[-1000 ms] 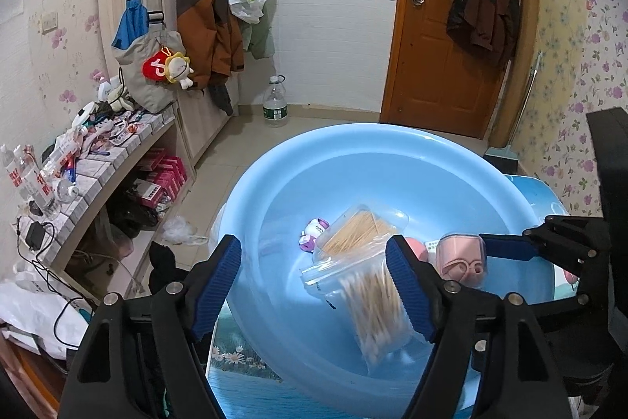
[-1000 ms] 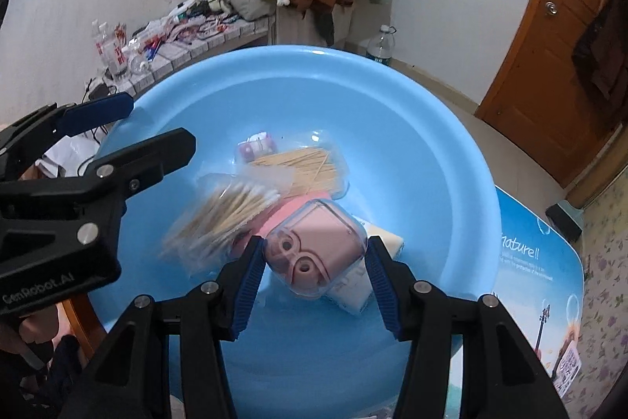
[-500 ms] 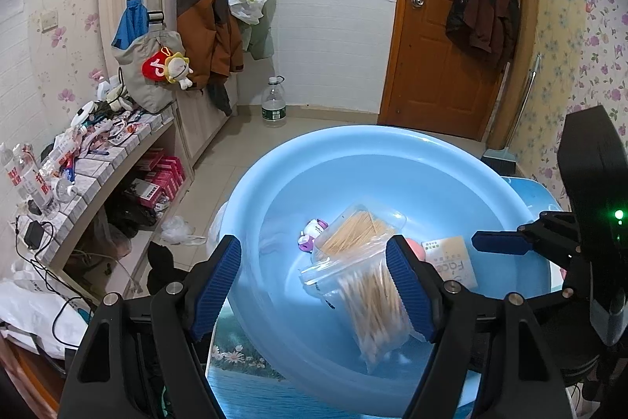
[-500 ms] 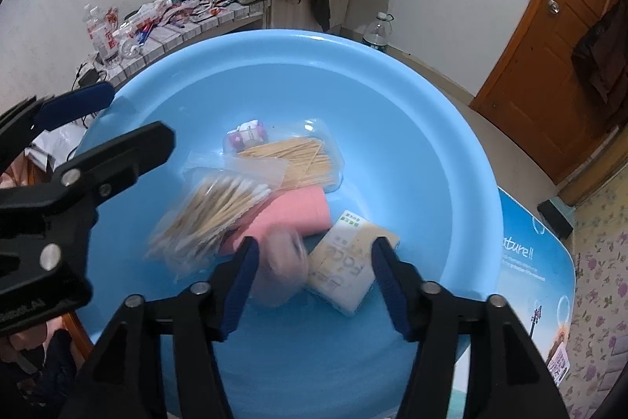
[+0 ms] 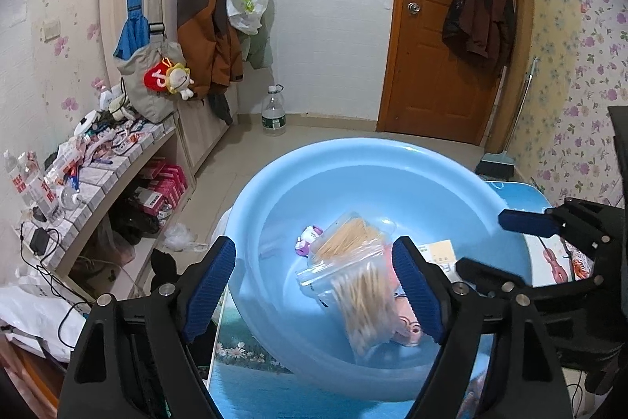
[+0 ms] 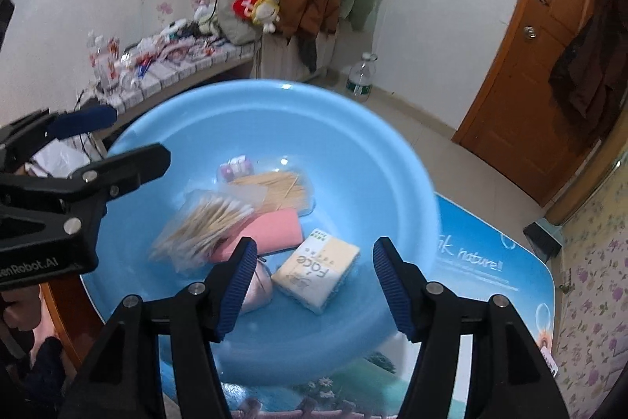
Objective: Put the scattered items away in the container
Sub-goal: 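Lower the doll head into the basin and open the right gripper, then withdraw both grippers from the basin back over the table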
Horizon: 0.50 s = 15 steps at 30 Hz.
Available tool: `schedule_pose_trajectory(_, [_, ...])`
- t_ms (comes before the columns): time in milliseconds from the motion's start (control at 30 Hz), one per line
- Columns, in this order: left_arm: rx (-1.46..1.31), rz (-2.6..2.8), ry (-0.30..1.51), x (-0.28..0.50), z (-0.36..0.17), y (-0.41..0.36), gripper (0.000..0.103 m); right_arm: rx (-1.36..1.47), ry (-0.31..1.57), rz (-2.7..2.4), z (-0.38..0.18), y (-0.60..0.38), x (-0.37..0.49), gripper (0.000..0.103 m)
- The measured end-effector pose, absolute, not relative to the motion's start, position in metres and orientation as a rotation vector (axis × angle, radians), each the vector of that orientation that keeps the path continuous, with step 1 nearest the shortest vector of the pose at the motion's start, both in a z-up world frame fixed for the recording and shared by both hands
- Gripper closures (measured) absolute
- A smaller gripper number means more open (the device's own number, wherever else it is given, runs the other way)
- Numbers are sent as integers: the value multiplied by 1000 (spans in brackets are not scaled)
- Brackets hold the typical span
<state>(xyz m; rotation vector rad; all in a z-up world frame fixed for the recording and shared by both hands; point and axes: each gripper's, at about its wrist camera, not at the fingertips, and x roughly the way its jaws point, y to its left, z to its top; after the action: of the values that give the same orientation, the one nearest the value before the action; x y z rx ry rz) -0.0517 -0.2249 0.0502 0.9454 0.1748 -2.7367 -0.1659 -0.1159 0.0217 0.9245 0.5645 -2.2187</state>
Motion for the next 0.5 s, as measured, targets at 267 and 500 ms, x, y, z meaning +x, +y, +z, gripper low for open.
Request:
schedule_pose_trajectory(267, [911, -2765, 128, -37, 66, -204, 12, 886, 442, -2305, 43, -69, -152, 40])
schedule_pose_trajectory(500, [910, -2788, 118, -22, 73, -177, 9, 844, 233, -2390, 64, -10, -132, 40])
